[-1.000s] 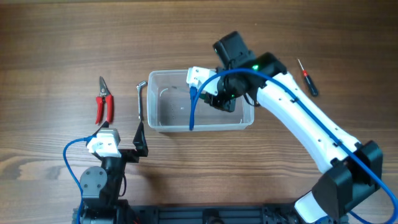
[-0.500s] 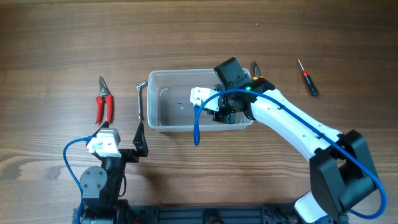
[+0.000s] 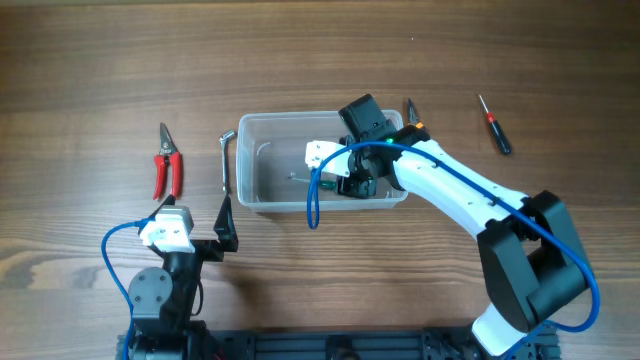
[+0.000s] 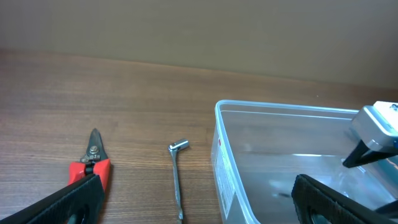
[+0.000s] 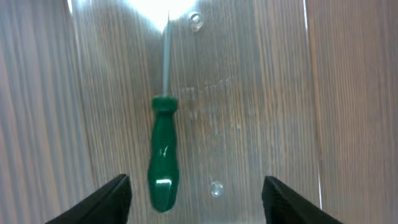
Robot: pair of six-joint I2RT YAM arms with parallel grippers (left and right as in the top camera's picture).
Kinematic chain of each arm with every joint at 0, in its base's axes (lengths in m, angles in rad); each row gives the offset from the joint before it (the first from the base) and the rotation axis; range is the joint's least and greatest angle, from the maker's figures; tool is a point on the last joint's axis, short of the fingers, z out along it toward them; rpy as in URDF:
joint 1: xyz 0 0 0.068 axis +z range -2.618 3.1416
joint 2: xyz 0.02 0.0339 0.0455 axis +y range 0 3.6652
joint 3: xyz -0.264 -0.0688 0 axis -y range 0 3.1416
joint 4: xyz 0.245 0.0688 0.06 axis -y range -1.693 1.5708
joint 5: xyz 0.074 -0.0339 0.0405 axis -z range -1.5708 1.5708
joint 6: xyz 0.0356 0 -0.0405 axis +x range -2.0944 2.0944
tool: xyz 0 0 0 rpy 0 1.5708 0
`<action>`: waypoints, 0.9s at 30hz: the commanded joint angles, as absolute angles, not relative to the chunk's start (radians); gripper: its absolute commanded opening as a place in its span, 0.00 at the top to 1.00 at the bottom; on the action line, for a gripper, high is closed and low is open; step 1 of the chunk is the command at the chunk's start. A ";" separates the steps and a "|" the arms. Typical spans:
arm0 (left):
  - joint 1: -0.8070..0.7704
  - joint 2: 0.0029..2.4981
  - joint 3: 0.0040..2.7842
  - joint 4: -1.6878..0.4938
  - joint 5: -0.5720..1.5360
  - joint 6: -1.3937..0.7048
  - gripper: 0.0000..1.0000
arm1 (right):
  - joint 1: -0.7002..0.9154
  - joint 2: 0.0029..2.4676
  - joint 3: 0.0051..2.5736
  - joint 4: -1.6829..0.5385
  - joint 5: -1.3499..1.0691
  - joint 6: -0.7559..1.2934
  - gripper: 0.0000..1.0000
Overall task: Pack container
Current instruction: 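Lower the green screwdriver into the container and open the right gripper, then move the right gripper back over the red screwdriver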
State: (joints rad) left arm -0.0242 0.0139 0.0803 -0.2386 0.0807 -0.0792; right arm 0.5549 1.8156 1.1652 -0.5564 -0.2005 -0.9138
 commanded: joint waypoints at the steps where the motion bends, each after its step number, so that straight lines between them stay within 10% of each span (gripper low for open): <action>1: -0.017 0.007 0.073 -0.235 0.096 -0.059 0.00 | 0.552 1.829 1.157 -0.544 -0.191 -0.904 0.30; 27: -0.017 0.007 0.073 -0.235 0.096 -0.059 0.00 | 0.284 1.711 1.651 -0.961 0.195 -0.197 0.25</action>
State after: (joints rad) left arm -0.0242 0.0139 0.0803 -0.2386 0.0807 -0.0792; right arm 0.3962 1.7107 1.6436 -0.9176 0.0662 -0.2955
